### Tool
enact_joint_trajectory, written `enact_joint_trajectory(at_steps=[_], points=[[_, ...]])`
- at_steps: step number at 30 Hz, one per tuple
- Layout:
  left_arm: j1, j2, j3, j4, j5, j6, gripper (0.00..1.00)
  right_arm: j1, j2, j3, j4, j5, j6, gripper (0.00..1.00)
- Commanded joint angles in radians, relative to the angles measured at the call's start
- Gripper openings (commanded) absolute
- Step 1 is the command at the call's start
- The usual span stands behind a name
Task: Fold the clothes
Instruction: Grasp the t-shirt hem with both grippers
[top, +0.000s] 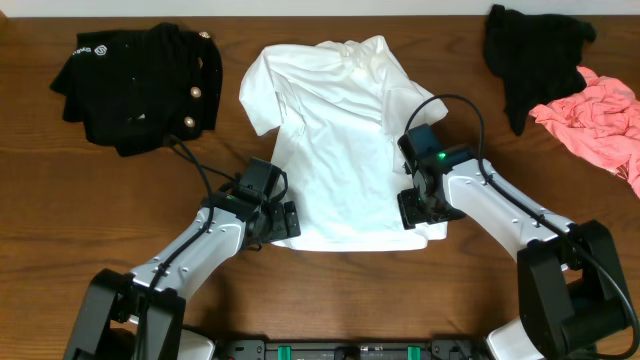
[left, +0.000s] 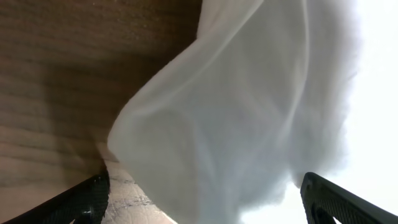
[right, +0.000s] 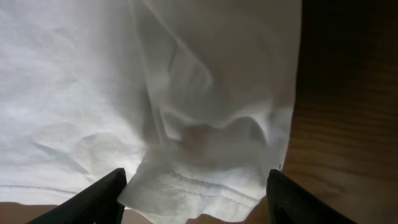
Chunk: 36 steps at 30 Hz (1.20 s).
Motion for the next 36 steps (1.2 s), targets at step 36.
enact_joint_trajectory(at_steps=[36], points=[[0.000,0.116,-0.037,0.133,0.024,-0.055,0.63,0.008,0.042,-0.008,0.041,0.039,0.022,0.54]])
